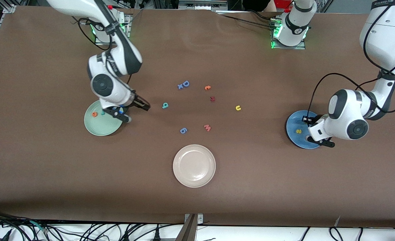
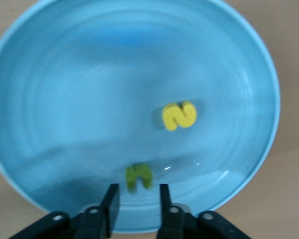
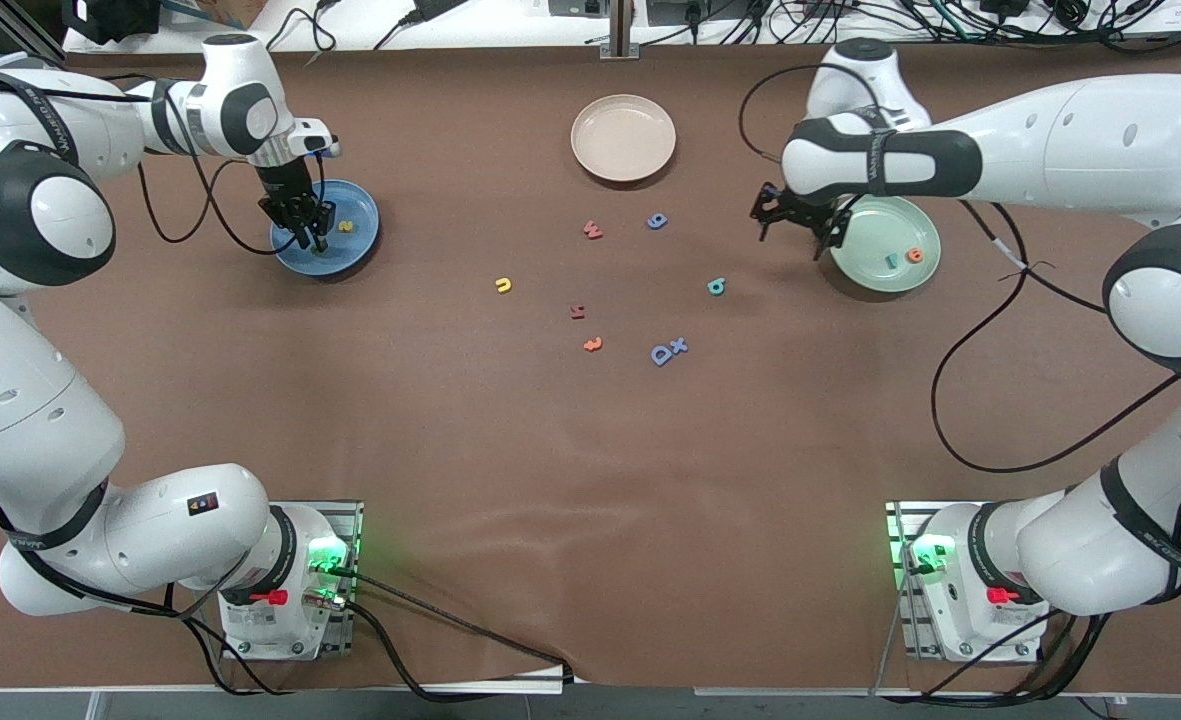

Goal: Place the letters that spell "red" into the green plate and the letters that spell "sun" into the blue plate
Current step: 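Reach the cyan b with the right gripper while the left gripper reaches yellow u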

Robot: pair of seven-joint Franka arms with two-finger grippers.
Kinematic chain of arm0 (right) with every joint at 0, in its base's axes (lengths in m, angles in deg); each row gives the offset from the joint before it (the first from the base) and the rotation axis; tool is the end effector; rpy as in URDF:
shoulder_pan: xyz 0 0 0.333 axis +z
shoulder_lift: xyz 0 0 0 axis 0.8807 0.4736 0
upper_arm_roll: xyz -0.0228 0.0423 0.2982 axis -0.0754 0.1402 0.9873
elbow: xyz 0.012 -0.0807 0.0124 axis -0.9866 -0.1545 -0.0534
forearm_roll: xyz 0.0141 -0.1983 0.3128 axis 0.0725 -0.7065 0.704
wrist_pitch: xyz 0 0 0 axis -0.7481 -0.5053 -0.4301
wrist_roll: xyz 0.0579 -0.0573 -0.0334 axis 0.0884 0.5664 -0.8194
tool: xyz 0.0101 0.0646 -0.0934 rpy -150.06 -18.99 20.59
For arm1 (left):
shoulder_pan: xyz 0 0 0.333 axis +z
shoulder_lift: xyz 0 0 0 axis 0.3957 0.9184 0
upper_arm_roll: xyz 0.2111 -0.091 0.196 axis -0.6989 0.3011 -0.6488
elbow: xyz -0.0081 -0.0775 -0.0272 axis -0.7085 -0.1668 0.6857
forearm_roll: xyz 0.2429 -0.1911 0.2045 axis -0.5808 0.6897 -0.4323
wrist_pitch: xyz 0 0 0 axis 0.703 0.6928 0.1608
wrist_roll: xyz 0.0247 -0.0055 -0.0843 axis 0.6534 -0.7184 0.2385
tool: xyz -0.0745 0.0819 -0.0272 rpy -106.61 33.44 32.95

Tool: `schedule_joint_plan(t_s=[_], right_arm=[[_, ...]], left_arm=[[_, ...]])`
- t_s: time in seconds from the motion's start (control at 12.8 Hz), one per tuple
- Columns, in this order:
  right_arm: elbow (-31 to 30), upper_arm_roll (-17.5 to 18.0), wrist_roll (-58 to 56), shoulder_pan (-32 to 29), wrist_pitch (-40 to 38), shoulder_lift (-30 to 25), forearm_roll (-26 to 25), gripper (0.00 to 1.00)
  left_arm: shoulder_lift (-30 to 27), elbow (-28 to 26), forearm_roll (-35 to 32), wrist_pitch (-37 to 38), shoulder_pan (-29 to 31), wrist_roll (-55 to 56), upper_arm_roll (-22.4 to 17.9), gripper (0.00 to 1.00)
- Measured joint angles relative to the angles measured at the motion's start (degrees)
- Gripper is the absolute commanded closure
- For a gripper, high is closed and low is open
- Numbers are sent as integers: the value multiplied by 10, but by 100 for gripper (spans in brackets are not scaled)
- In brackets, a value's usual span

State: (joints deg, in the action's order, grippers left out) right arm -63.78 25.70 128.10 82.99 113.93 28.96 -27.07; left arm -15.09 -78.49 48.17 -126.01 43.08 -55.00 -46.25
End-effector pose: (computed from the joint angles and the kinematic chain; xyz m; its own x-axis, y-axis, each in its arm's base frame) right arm 0.4903 0.2571 0.2534 0.8566 -0.4812 -0.1862 -0.4774 -0.8761 0.0681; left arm 0.5701 0.0350 0.1871 0.8931 -0.2351 -0.3834 -0.2122 -0.9719 0.1017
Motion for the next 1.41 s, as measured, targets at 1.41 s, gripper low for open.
schedule_joint_plan(t_s=[1.41], right_arm=[[-16,15,150,65,186,102,-23,12]], left_arm=[[-79,-188,51,-222,-36,386,262,0]])
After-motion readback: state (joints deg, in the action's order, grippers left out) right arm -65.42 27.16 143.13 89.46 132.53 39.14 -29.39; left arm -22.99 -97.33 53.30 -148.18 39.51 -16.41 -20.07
